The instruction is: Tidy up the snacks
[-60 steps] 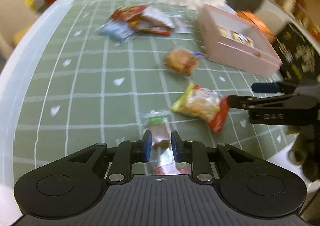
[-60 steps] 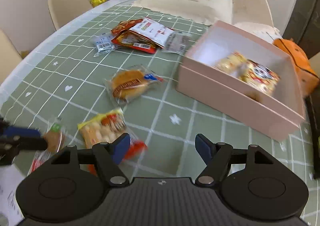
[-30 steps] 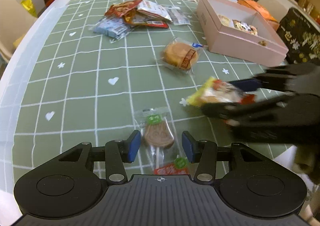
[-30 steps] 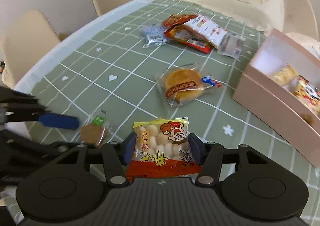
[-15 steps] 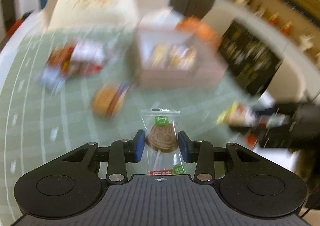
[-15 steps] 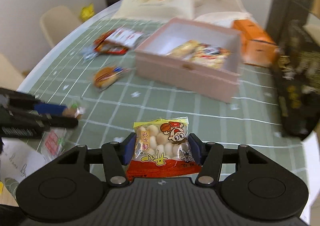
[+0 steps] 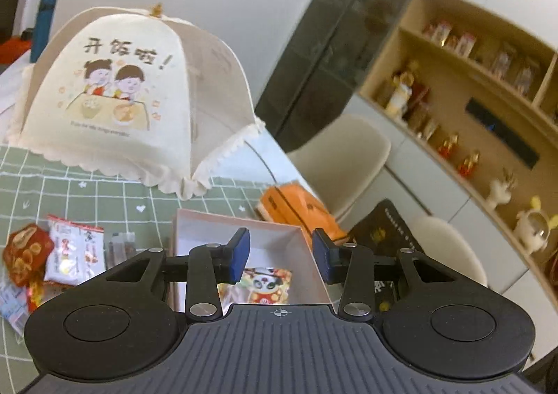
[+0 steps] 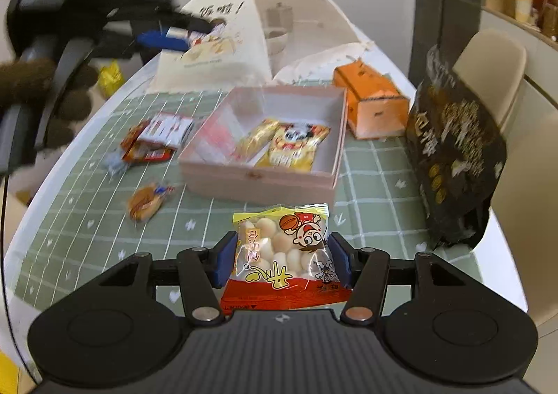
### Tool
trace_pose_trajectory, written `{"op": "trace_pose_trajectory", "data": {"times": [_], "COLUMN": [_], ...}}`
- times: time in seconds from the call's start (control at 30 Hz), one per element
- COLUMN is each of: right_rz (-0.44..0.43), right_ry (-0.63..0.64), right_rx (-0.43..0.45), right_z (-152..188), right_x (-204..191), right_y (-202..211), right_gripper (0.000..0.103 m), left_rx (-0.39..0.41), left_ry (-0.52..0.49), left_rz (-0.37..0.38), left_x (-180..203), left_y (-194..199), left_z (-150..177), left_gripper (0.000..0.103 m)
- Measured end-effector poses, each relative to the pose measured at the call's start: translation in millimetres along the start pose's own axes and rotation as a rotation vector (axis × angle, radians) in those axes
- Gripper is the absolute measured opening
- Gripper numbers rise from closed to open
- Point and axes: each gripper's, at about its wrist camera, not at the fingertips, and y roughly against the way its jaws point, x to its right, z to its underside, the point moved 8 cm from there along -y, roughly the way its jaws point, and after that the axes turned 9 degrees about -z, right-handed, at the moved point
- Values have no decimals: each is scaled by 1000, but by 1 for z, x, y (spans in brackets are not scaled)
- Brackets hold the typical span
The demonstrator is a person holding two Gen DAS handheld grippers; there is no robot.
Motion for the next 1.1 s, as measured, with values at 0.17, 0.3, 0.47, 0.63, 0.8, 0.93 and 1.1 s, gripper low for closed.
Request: {"op": "trace_pose_trajectory", "data": {"times": [0.17,0.3,0.47,0.63,0.8,0.93,1.1], "right_rz": [9,14,56,-140,-145,19,48], "right_ry": [41,94,148,104,3,-45,0], "right_rx": [53,121,16,-117,-255,-327,-362], "right_z": [-48,-120,-158,-157,-162,-168,-160], "right_x": [2,-3,-19,-81,-125,-124,-128], "right_y": [-2,-31,-104,-175,-273,-339,-360], "right_gripper": [56,61,83,83,68,47,46], "left_rx": [-57,-134,-176,-189,-189,-165,-162], "left_ry": [97,178,174,206,222,242,291], "left_rz": [-82,-161,-263,-284,-218,-175,-157], "left_x": [-58,-105,-157,-190,-201,-208,-225], "left_y": [3,5,19,24,31,39,43], "left_z": [33,73,101,113,130,134,137], "left_gripper": [44,44,44,44,44,44,44]}}
